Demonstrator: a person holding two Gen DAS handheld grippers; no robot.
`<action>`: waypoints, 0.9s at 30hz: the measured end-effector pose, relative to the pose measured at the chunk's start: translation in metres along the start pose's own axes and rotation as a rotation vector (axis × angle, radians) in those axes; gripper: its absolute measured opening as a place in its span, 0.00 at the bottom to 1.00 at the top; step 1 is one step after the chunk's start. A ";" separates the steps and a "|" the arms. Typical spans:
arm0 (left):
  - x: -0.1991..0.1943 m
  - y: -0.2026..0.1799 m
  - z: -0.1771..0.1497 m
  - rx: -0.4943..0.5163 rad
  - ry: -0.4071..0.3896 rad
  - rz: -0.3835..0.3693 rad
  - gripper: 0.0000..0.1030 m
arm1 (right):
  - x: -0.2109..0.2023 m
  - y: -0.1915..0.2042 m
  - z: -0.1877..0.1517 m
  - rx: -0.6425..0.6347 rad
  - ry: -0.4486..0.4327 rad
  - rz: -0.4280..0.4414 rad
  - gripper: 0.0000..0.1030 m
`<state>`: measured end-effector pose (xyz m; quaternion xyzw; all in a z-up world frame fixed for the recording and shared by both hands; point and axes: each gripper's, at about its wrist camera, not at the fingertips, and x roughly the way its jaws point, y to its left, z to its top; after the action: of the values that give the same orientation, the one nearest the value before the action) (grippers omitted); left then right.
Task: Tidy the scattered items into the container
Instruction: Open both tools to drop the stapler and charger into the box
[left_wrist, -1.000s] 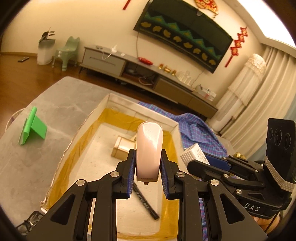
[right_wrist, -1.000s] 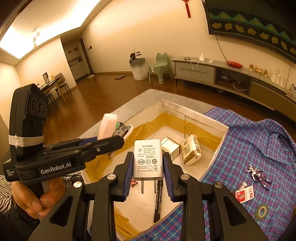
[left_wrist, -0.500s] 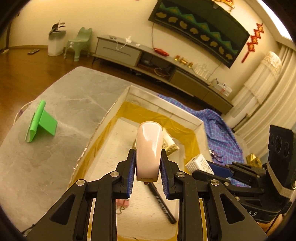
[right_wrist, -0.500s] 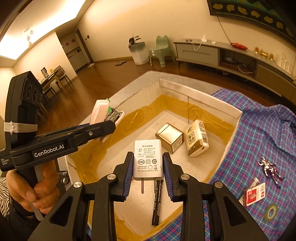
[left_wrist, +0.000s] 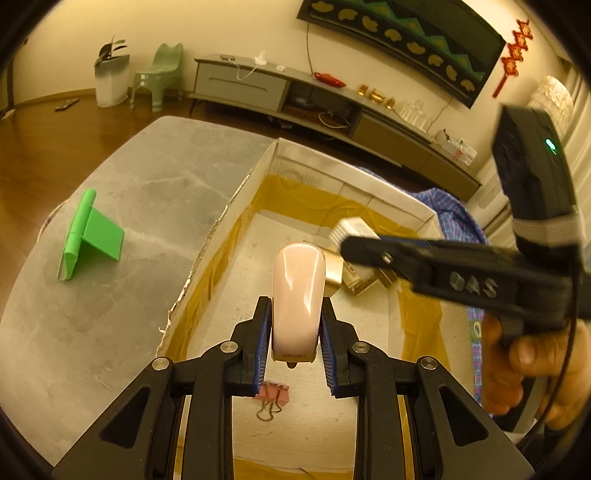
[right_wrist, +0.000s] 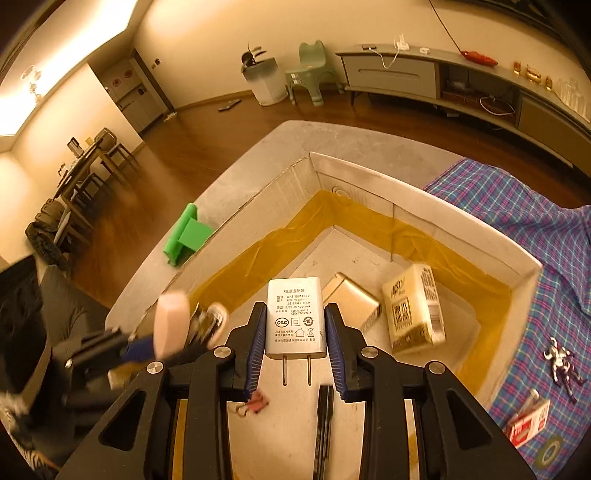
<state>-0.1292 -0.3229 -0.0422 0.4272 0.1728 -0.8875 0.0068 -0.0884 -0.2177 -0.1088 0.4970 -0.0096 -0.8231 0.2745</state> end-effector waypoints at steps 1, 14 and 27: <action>0.002 0.000 0.001 0.002 0.005 0.000 0.25 | 0.005 0.001 0.004 -0.003 0.007 -0.009 0.32; 0.013 0.005 0.005 -0.018 0.043 0.004 0.38 | 0.038 -0.006 0.034 0.029 0.020 -0.085 0.41; 0.000 0.008 0.008 -0.035 0.009 0.006 0.38 | 0.001 -0.009 0.011 0.055 0.036 -0.042 0.48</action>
<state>-0.1335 -0.3328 -0.0398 0.4315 0.1872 -0.8823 0.0160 -0.1020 -0.2131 -0.1065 0.5190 -0.0168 -0.8191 0.2437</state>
